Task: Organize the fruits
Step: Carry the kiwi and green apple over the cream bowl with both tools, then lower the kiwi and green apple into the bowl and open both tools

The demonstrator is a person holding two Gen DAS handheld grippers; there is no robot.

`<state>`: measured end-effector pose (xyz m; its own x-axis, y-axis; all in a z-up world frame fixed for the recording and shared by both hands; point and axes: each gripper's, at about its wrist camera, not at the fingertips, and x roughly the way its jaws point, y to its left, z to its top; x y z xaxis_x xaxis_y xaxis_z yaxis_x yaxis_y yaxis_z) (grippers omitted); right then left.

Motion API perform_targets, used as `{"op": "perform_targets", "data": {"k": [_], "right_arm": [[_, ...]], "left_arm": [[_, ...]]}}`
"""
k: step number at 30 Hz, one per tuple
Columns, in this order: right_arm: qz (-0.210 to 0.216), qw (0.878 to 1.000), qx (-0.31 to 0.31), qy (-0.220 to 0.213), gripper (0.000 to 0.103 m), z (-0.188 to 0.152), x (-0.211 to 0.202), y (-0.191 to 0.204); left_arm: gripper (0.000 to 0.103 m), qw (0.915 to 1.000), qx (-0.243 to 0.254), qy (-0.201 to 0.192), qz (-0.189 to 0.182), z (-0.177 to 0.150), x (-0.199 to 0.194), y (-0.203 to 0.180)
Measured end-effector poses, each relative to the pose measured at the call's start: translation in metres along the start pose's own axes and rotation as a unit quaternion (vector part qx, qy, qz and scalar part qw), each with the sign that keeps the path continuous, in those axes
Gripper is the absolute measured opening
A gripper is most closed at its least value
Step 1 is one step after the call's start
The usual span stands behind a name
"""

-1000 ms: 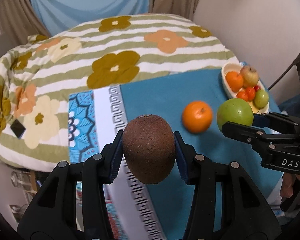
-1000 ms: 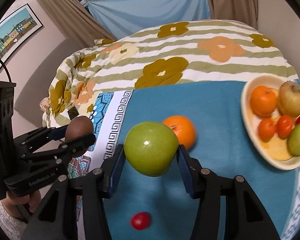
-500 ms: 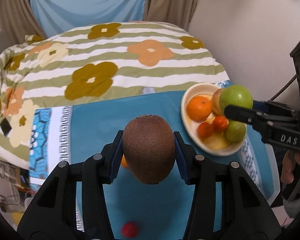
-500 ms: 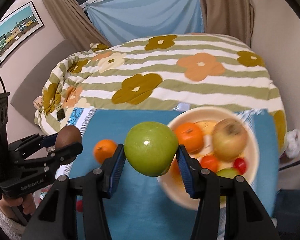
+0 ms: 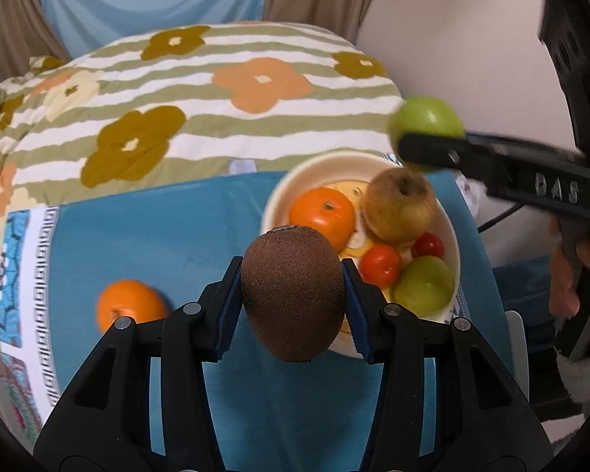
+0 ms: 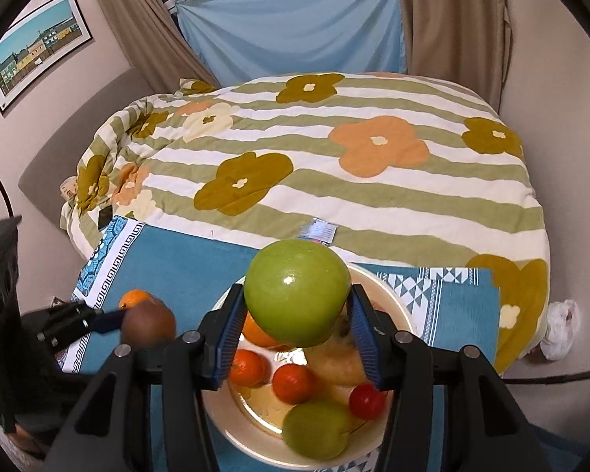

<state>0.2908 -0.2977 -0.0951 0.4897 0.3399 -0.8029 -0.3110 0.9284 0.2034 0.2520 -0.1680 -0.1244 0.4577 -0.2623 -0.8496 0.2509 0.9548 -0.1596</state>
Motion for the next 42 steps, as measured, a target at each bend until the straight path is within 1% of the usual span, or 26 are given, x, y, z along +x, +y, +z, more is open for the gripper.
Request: {"op": "perform_targets", "data": {"k": [8, 11, 16, 20, 21, 23, 24, 25, 27, 30, 36, 42], "right_arm": [[0.018, 1.000, -0.006, 0.008, 0.048, 0.006, 0.014, -0.012], [0.022, 1.000, -0.010, 0.011, 0.048, 0.007, 0.019, -0.014], [0.027, 0.999, -0.012, 0.016, 0.048, 0.008, 0.025, -0.019], [0.030, 0.999, -0.013, 0.018, 0.048, 0.009, 0.027, -0.021], [0.030, 0.999, -0.014, 0.018, 0.048, 0.010, 0.027, -0.021], [0.030, 0.999, -0.013, 0.018, 0.048, 0.009, 0.027, -0.021], [0.030, 0.999, -0.013, 0.017, 0.048, 0.010, 0.027, -0.021], [0.031, 0.999, -0.013, 0.017, 0.048, 0.010, 0.027, -0.021], [0.031, 0.999, -0.014, 0.016, 0.048, 0.012, 0.028, -0.022], [0.037, 0.999, -0.013, 0.015, 0.048, 0.016, 0.029, -0.023], [0.044, 0.998, -0.027, 0.022, 0.048, 0.023, 0.039, -0.022], [0.052, 0.997, -0.050, 0.040, 0.048, 0.024, 0.058, -0.016]], "left_arm": [[0.052, 0.9986, 0.042, 0.026, -0.019, -0.012, 0.027, -0.038], [0.052, 0.9978, 0.055, 0.032, -0.020, -0.015, 0.033, -0.047], [0.052, 0.9963, 0.072, 0.044, -0.018, -0.020, 0.043, -0.057], [0.053, 0.9957, 0.080, 0.044, -0.016, -0.022, 0.043, -0.060], [0.054, 0.9956, 0.082, 0.042, -0.017, -0.021, 0.042, -0.061], [0.074, 0.9957, 0.083, 0.037, -0.017, -0.019, 0.039, -0.060], [0.094, 0.9959, 0.083, 0.032, -0.016, -0.019, 0.037, -0.060], [0.102, 0.9961, 0.084, 0.023, -0.016, -0.019, 0.032, -0.060], [0.103, 0.9961, 0.085, 0.012, -0.018, -0.018, 0.024, -0.059], [0.103, 0.9965, 0.082, 0.007, -0.009, -0.018, 0.017, -0.055], [0.103, 0.9988, 0.048, -0.002, 0.008, -0.016, 0.005, -0.031], [0.103, 0.9994, 0.016, -0.006, 0.030, -0.015, 0.002, -0.007]]}}
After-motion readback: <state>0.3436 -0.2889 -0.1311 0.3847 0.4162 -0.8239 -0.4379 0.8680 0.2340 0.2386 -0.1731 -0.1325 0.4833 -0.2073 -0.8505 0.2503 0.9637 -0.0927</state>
